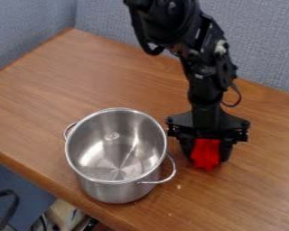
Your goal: Move the red object from the metal pot to the table
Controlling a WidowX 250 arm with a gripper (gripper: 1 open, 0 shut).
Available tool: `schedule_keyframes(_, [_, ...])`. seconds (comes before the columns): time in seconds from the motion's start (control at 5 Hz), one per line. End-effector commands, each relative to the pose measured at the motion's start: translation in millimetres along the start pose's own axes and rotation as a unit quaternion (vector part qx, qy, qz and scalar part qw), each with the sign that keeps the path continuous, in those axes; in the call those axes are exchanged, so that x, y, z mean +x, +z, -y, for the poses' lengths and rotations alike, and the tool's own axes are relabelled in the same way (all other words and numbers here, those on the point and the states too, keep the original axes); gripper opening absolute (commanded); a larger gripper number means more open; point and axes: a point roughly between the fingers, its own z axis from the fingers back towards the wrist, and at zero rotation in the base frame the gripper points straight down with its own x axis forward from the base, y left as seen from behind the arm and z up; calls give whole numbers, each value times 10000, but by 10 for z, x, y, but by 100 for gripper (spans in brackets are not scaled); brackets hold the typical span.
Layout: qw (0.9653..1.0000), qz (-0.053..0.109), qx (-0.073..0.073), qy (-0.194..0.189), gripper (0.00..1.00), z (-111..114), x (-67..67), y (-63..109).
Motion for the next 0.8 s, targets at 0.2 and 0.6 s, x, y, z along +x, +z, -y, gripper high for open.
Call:
schedule_keyframes(0.2, [9998,190,-36,-20,100,247,-38,193])
schedule_keyframes(0.6, [9998,168,-13,-127,100,387,-103,260])
